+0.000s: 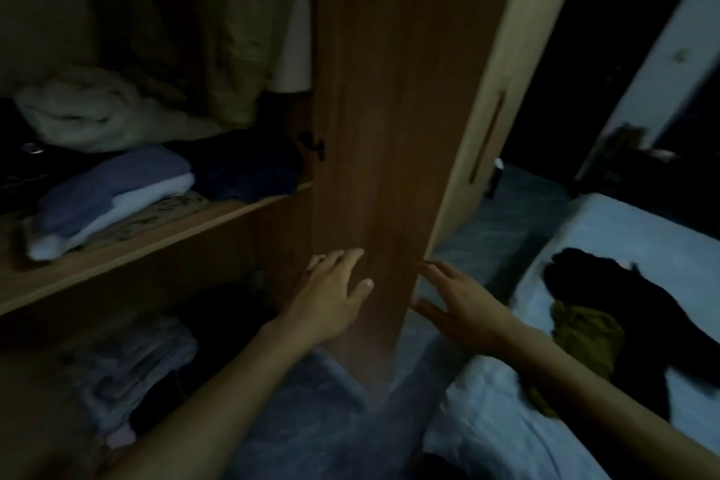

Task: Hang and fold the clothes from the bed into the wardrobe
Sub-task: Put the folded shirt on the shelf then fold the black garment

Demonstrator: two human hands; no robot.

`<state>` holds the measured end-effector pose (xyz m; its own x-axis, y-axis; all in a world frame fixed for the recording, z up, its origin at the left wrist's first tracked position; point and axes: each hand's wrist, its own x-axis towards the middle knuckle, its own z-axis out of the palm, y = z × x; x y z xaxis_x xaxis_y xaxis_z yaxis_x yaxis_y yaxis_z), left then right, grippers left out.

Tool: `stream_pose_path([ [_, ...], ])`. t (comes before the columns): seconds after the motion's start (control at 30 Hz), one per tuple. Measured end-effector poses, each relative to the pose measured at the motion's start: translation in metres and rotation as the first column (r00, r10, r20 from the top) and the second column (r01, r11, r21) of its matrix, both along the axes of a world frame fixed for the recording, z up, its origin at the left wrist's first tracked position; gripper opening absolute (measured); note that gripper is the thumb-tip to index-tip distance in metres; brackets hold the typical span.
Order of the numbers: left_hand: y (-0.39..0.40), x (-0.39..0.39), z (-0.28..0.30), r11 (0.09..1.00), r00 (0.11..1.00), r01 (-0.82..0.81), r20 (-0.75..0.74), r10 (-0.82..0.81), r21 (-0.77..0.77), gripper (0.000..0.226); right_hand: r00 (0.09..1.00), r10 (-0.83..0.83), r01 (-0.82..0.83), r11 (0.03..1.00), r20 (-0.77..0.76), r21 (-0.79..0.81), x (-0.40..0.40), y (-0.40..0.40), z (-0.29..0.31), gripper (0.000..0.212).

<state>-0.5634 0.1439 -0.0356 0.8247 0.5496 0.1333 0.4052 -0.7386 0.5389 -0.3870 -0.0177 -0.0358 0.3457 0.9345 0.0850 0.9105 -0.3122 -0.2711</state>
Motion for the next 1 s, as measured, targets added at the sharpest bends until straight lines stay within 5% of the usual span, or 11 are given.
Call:
stream_pose_path([
  [0.23, -0.118, 0.085, 0.004, 0.958, 0.960, 0.278, -0.058, -0.274, 0.068, 0.058, 0.947, -0.318, 0.319, 0.948, -0.049, 0.007, 0.047, -0.162, 0.007, 0.065],
  [0.67, -0.418, 0.254, -0.020, 0.823, 0.832, 0.544, -0.234, -0.503, 0.164, 0.060, 0.793, -0.607, 0.607, 0.794, -0.042, -0.016, 0.130, -0.473, -0.011, 0.062],
  [1.0, -0.497, 0.329, -0.040, 0.734, 0.744, 0.657, -0.301, -0.596, 0.170, 0.059, 0.674, -0.734, 0.730, 0.679, -0.081, -0.076, 0.158, -0.580, -0.036, 0.066],
])
